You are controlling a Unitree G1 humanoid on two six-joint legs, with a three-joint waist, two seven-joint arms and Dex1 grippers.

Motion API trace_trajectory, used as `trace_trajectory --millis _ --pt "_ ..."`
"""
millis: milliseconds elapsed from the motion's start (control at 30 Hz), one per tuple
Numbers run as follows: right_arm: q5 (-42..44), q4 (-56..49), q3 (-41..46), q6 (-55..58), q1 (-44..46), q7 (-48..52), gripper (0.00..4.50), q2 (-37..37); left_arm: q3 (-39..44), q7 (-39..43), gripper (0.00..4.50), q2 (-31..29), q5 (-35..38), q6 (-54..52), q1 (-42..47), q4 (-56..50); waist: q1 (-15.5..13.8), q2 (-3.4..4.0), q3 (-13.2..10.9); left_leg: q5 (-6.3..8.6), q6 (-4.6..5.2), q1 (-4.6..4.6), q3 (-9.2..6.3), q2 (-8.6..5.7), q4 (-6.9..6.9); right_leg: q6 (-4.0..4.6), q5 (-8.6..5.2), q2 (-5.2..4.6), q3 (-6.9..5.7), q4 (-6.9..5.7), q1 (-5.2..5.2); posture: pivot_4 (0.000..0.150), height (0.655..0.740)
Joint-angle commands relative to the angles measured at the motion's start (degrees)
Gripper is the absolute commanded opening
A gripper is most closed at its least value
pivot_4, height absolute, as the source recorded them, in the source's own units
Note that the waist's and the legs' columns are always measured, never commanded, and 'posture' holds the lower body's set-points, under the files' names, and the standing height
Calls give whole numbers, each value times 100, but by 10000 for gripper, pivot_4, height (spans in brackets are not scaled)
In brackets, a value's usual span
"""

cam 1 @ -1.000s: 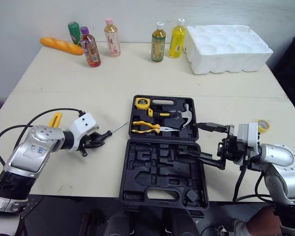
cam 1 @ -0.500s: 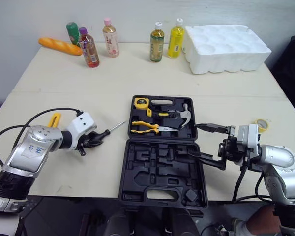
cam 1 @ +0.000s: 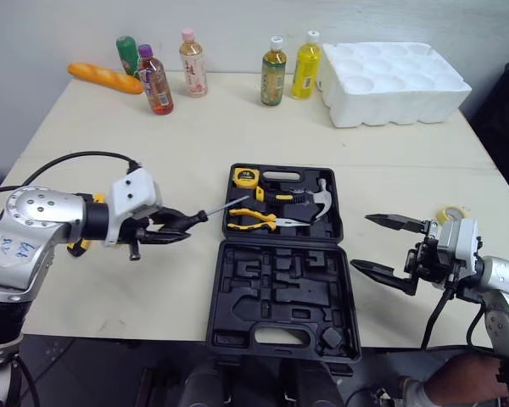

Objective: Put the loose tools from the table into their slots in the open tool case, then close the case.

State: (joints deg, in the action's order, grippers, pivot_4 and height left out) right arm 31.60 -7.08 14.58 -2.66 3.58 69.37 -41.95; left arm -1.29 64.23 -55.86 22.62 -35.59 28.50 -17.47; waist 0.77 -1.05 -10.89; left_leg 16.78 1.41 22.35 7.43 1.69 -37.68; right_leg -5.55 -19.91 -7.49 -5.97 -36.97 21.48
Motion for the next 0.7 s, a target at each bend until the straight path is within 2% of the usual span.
trace_trajectory --millis 33,133,400,700 --pt "30 -53 222 -190 -73 86 45000 -83 -480 161 11481 343 106 9 531 -385 -52 0 0 0 0 0 0 -1 -2 0 0 1 0 0 0 1500 7400" --pt "16 -60 218 -229 -121 91 45000 -77 -830 154 11481 628 -95 34 973 -173 -71 0 0 1 1 2 1 -3 -10 0 0 11 0 0 -1 1500 7400" --pt "21 -135 282 -172 -345 105 45000 -156 -2100 342 11481 1330 -1237 863 1848 709 -72 -1 0 2 4 3 1 -3 -19 0 0 31 0 3 -2 1500 7400" --pt "-7 -290 296 -179 -594 15 45000 -112 -2651 281 11481 1657 -2168 933 2244 962 -78 -1 0 3 5 6 -2 0 -26 0 0 36 0 2 -1 1500 7400"
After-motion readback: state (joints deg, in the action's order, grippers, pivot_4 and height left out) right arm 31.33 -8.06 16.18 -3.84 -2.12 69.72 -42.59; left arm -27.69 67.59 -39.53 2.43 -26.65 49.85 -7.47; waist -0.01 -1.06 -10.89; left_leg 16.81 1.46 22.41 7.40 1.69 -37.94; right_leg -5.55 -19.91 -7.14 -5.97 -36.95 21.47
